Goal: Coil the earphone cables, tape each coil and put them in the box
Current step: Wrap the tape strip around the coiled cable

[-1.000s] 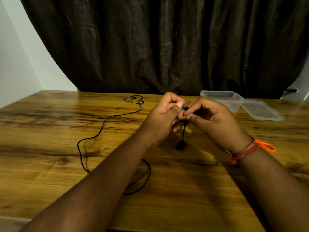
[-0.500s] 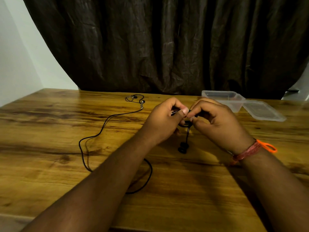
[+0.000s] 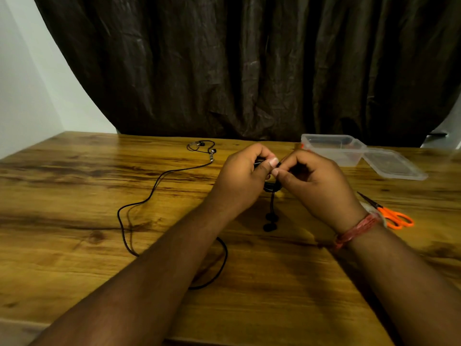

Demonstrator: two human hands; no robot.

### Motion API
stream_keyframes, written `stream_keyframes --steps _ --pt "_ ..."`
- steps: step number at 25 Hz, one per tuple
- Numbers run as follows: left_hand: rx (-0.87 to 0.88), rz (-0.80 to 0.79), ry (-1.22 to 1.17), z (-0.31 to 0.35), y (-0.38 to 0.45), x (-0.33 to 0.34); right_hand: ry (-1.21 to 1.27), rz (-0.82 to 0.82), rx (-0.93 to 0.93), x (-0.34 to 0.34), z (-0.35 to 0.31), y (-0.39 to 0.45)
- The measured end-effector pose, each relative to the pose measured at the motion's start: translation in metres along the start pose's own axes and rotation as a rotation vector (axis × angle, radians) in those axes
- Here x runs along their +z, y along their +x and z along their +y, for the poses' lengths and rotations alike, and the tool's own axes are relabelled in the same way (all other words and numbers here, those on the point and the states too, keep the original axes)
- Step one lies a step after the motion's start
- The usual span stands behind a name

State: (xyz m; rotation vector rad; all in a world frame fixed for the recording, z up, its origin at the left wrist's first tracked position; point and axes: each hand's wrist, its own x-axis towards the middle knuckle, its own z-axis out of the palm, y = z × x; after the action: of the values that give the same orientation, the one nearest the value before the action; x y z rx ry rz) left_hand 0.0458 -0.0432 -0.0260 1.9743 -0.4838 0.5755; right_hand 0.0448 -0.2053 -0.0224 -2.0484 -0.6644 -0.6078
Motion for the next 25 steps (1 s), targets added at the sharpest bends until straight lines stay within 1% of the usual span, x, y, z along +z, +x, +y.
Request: stream_keyframes --steps 3,5,8,10,12,15,17,19,22,25 --pt "0.013 -0.003 -0.044 -0.0007 0.0002 0.0011 0.066 -0.027 0.095 0.0016 0.0006 0.0006" --pt "-0.004 -0.037 -0.100 -0.0027 0.0005 0.0014 0.094 -0.065 0.131 0.0000 0.0007 0.0015" --pt "-0.030 -0.119 -0.174 -0.0057 0.0003 -0.0003 0.104 -0.081 0.137 -0.0040 0.0008 0.0025" --pt "-0.034 -0.162 -0.214 -0.0058 -0.0007 -0.0020 0.068 -0.080 0.126 -0.0063 0.0010 0.0025" --pt "-0.024 -0.166 -0.233 -0.0052 -0.0014 -0.0018 0.031 -0.079 0.122 -0.0073 0.0012 0.0027" --pt "0.036 -0.114 -0.107 -0.0035 -0.0029 0.0011 0.131 -0.115 0.177 -0.0055 0.0012 0.0034" --pt "0.141 -0.088 0.070 -0.0026 -0.0032 0.0010 0.164 -0.146 0.210 -0.0046 0.0019 0.0045" --pt "0.237 -0.085 0.209 -0.0029 -0.0018 0.0000 0.136 -0.142 0.227 -0.0043 0.0024 0.0050" --pt "0.283 -0.077 0.312 -0.0021 0.0007 -0.0011 0.130 -0.131 0.269 -0.0038 0.0008 0.0054" --pt "0.331 -0.042 0.337 -0.0008 -0.0001 0.0011 0.138 -0.132 0.282 -0.0034 -0.0009 0.0061"
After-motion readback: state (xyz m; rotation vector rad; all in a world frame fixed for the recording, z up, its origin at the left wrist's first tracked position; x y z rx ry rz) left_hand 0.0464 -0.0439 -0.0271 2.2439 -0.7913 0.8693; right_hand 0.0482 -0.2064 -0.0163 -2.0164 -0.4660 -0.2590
